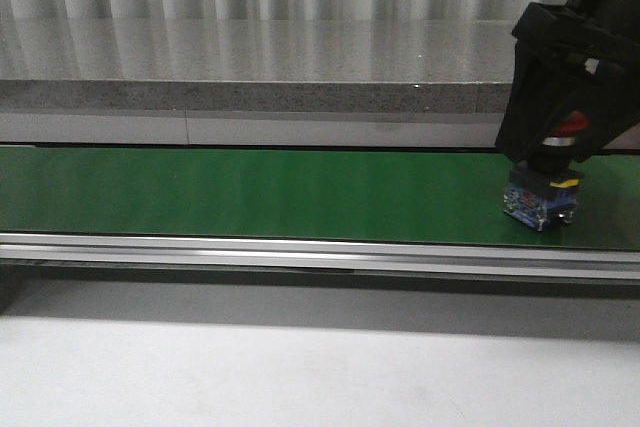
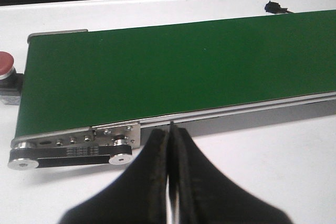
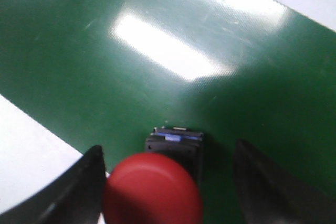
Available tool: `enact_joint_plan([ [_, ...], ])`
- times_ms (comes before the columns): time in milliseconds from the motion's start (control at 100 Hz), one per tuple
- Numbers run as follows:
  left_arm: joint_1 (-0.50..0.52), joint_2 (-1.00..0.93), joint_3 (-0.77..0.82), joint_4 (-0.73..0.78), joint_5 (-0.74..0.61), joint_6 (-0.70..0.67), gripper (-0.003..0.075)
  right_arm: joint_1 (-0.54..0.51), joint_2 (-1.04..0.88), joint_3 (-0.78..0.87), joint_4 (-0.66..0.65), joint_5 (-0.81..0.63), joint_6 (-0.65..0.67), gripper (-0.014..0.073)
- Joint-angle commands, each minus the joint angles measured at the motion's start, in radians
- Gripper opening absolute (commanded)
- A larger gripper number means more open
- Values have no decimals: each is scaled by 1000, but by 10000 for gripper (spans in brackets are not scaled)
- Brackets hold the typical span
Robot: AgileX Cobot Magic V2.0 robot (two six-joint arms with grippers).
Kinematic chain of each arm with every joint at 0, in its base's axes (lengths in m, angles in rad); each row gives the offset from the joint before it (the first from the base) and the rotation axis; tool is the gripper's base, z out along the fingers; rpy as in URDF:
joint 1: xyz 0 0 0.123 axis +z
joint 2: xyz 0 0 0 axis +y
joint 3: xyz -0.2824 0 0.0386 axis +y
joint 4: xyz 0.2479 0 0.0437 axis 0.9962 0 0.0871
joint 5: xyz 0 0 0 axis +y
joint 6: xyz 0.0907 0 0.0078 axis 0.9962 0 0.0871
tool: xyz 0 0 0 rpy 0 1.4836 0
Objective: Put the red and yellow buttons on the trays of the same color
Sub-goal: 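Grasp the red button at the belt's end with the right gripper, then lower the red button into the red tray and open the right gripper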
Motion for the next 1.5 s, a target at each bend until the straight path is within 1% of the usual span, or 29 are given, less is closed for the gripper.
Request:
enact_joint_plan([
  [0,-5,4,-27,-3,-69,-7,-20,0,-31,-32,33,-31,-19,370],
  [10,-5,4,-27,-3,-69,-7,-20,0,-31,-32,33,-29,-19,340],
  [30,-5,4,-27,-3,-69,-7,-20,0,-31,-32,33,-30,-19,309],
  [80,-5,4,-27,-3,-69,-7,-20,0,-32,-32,33,-27,-19,183],
  [150,-5,4,-27,-3,-69,-7,-20,0,-33,-32,32,-31,-19,51],
  [220,-5,4,-27,-3,-69,-7,-20,-4,-40,-32,24,-41,-19,-41],
  [260,-5,4,-27,-3,-69,-7,-20,-11,-52,-32,14,-51,-19,-74],
  [330,-5,4,-27,-3,-69,-7,-20,-41,-76,-36,-4,-90,-18,-65],
  [400,-5,4,-27,-3,-69,-7,-20,-94,-98,-48,-14,-137,-12,-65],
  [560,-5,4,-27,-3,-69,-7,-20,-276,-113,-132,-15,-198,23,-65],
  [780,-5,4,-27,-3,-69,-7,-20,-542,-101,-223,-15,-201,102,-65],
  [990,-5,4,-27,-3,-69,-7,-20,-730,-49,-241,-15,-264,132,-65],
  [1130,-5,4,-27,-3,-69,-7,-20,-785,7,-241,-6,-337,132,-65],
  [1490,-5,4,-27,-3,-69,-7,-20,-791,186,-241,6,-536,132,-65],
])
